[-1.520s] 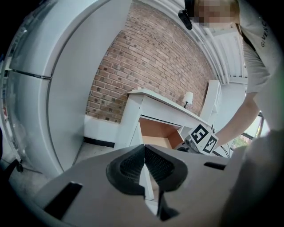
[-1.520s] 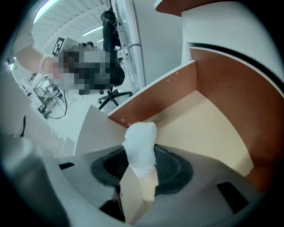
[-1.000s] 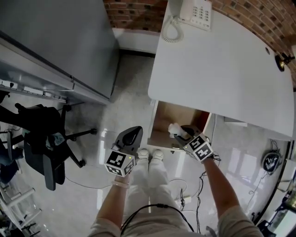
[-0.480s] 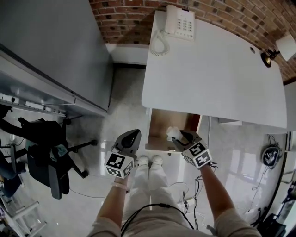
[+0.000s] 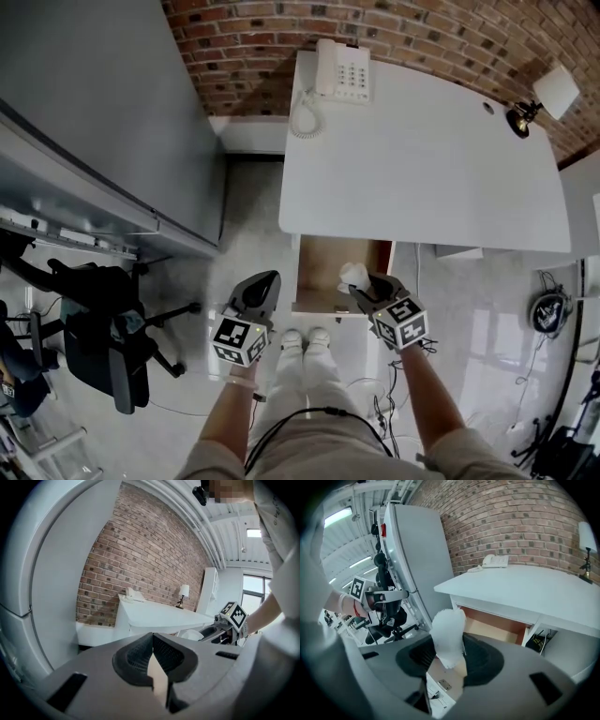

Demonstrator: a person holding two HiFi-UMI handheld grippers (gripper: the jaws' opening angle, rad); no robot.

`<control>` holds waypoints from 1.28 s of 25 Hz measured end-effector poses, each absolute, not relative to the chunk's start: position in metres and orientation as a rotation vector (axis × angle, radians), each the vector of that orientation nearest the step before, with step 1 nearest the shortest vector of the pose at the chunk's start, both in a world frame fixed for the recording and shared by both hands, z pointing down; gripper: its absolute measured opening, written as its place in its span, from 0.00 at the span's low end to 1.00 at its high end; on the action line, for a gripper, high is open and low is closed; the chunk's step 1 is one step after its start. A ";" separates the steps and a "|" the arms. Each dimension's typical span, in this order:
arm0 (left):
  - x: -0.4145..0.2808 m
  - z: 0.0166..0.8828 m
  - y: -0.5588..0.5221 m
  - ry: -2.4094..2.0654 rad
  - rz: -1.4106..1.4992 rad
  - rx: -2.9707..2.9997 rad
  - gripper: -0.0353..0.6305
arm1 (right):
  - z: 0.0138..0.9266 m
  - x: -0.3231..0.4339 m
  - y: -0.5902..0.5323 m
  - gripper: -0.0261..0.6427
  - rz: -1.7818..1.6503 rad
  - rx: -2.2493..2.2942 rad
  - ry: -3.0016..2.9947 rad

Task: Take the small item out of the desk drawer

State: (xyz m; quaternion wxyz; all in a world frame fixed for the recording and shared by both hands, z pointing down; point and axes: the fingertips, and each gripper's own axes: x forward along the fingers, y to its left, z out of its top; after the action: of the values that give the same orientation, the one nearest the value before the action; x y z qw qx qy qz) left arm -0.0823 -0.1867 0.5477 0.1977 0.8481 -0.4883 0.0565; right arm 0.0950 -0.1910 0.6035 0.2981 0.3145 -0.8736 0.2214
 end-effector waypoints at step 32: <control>-0.060 0.441 -0.173 -1.402 0.085 2.507 0.06 | 0.491 0.137 -0.173 0.29 0.495 1.038 -2.444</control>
State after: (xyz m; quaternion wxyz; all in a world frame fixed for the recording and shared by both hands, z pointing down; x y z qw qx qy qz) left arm -0.0595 -0.1732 0.4409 0.1337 0.8646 -0.4835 0.0293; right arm 0.1367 -0.1729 0.4907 0.2184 0.3752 -0.8830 0.1787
